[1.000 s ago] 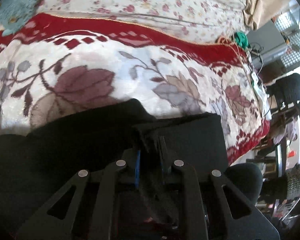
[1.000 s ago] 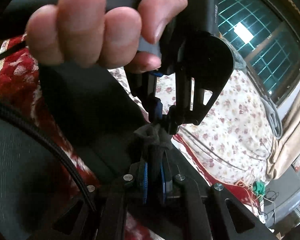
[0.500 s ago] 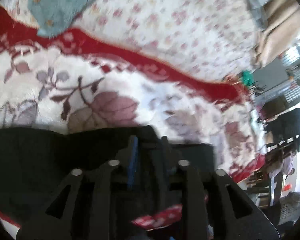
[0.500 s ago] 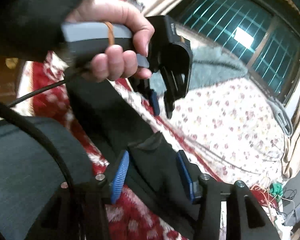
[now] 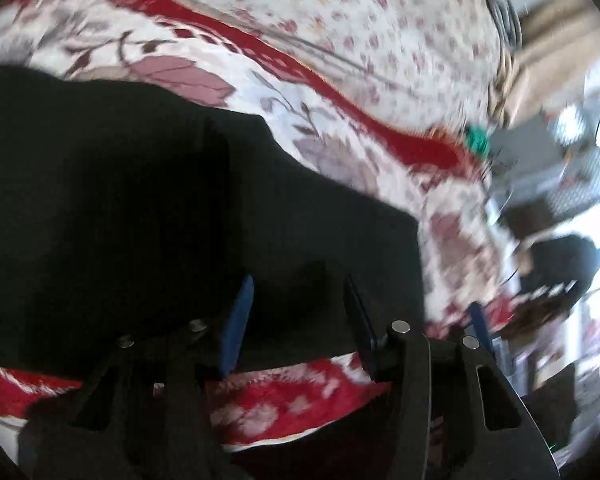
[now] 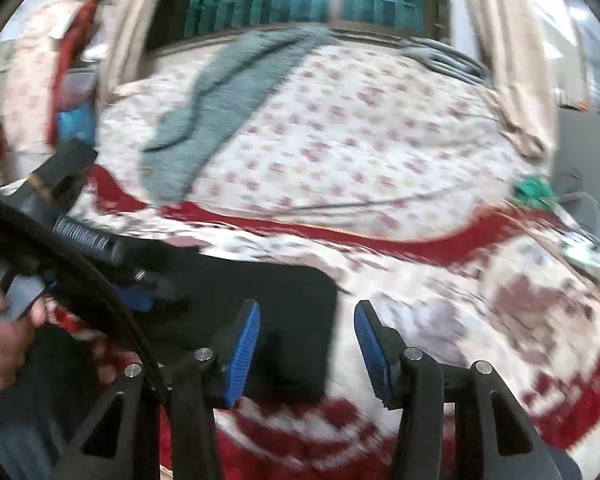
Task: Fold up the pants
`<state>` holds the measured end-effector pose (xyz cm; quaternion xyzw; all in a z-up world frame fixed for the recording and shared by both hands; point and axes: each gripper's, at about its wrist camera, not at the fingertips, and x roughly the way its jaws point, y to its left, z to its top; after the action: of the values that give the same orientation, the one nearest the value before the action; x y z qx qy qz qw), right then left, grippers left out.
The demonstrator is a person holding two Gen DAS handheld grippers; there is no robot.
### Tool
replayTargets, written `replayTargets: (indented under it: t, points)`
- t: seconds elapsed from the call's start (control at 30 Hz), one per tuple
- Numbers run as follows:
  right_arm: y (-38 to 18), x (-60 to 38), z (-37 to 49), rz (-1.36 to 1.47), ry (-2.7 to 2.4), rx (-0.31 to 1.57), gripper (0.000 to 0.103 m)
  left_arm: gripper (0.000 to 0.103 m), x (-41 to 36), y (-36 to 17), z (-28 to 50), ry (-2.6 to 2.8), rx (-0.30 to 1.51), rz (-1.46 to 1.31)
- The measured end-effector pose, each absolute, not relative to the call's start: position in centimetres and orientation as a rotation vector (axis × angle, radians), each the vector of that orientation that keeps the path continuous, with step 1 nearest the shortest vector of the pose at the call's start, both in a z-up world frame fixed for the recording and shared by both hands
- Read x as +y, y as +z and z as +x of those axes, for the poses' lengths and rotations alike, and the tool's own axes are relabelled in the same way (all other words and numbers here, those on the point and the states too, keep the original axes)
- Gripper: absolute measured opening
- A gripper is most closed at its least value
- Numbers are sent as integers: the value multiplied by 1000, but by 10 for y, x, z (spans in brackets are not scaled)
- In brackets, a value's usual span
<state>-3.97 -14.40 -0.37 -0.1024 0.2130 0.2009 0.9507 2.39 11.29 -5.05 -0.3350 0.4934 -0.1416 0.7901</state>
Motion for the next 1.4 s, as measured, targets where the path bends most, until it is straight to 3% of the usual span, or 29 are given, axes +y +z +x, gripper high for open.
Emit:
replayTargets:
  t: [0.1, 0.2, 0.23, 0.4, 0.53, 0.6, 0.7, 0.73, 0.9, 1.07, 1.2, 1.4]
  points:
    - [-16, -118, -32, -294, 447, 420, 48, 47, 116, -51, 19, -314, 1044, -767]
    - [-65, -98, -4, -352, 452, 646, 50, 47, 112, -49, 16, -307, 1035, -743]
    - [-63, -106, -14, -285, 453, 571, 50, 47, 111, -48, 15, -304, 1032, -736]
    - [-48, -109, -18, -276, 464, 563, 49, 47, 117, -52, 13, -311, 1024, -778]
    - [-4, -118, 1, -238, 479, 371, 52, 47, 122, -55, 12, -317, 1018, -821]
    - [-6, -114, 29, -252, 488, 456, 52, 47, 122, -55, 12, -316, 1018, -821]
    - [-62, -112, 87, -212, 561, 845, 54, 47, 121, -54, 13, -313, 1019, -813]
    - [-59, -125, 81, -146, 601, 734, 55, 47, 120, -54, 12, -313, 1019, -812]
    - [-34, -129, 89, -169, 667, 836, 54, 47, 121, -55, 13, -313, 1019, -817]
    - [18, -199, 63, -91, 700, 640, 54, 47, 125, -57, 13, -319, 1014, -852]
    - [22, -262, 69, 223, 687, 610, 54, 47, 130, -59, 13, -323, 1010, -883]
    - [20, -293, 81, 443, 638, 586, 54, 58, 121, -44, 10, -341, 954, -780]
